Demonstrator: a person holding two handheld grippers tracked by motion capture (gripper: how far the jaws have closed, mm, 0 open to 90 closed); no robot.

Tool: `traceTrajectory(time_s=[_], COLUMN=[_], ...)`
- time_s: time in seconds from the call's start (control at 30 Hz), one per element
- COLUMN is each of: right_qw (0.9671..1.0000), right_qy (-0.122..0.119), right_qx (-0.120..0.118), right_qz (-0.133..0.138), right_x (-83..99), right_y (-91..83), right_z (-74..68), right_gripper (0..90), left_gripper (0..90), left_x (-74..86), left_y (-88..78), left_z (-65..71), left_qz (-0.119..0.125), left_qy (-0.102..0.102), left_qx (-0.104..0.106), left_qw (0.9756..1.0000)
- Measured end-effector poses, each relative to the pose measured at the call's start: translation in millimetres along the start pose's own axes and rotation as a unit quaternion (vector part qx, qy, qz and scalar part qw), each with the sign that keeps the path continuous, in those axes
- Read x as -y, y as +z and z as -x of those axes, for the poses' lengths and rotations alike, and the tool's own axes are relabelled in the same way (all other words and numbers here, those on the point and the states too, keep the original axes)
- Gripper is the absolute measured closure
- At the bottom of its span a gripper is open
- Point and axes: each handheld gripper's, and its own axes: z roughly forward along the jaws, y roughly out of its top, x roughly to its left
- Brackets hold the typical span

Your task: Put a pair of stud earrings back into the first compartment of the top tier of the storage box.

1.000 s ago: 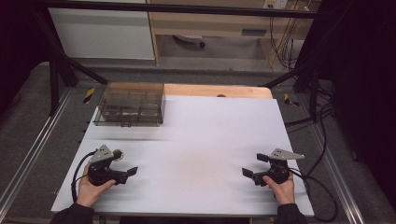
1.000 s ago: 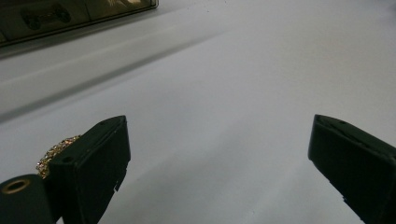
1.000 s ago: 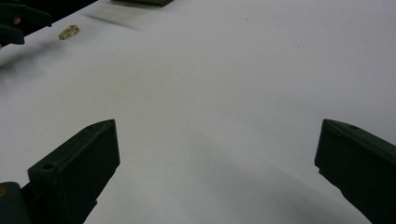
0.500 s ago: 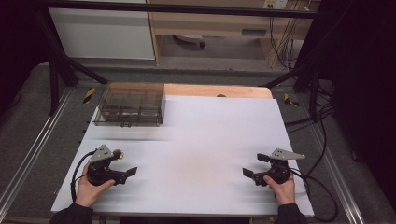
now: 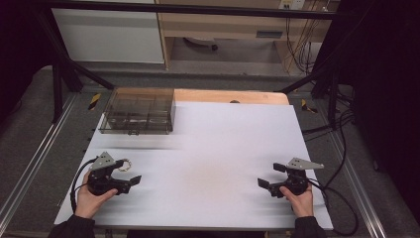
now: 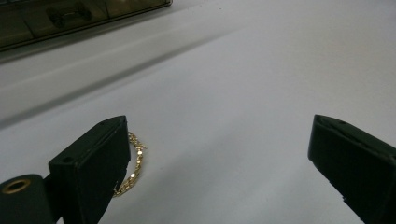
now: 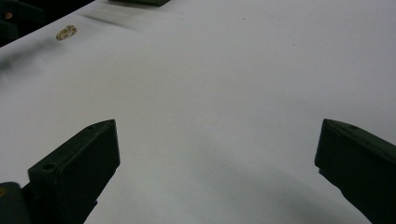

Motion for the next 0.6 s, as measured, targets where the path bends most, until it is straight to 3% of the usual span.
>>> traceTrajectory(time_s=[0.37, 0.6], right_qw=[1.0, 1.0], right_qy=[0.001, 0.001], right_qx=[0.003, 0.005], right_qz=[-0.002, -0.003], right_x=[0.0, 0.2], right_y=[-0.1, 0.0], right_z=[-0.2, -0.5], right_gripper=[0.6, 0.5], left_gripper=[6.0, 7.2], left_x=[-6.2, -8.9], left_y=[-7.1, -5.6], left_z=[-13.0, -24.0], left_qz=[-0.003, -0.019], left_qy=[-0.008, -0.023], left_qx=[-0.014, -0.037], left_qw=[0.9999, 0.9989])
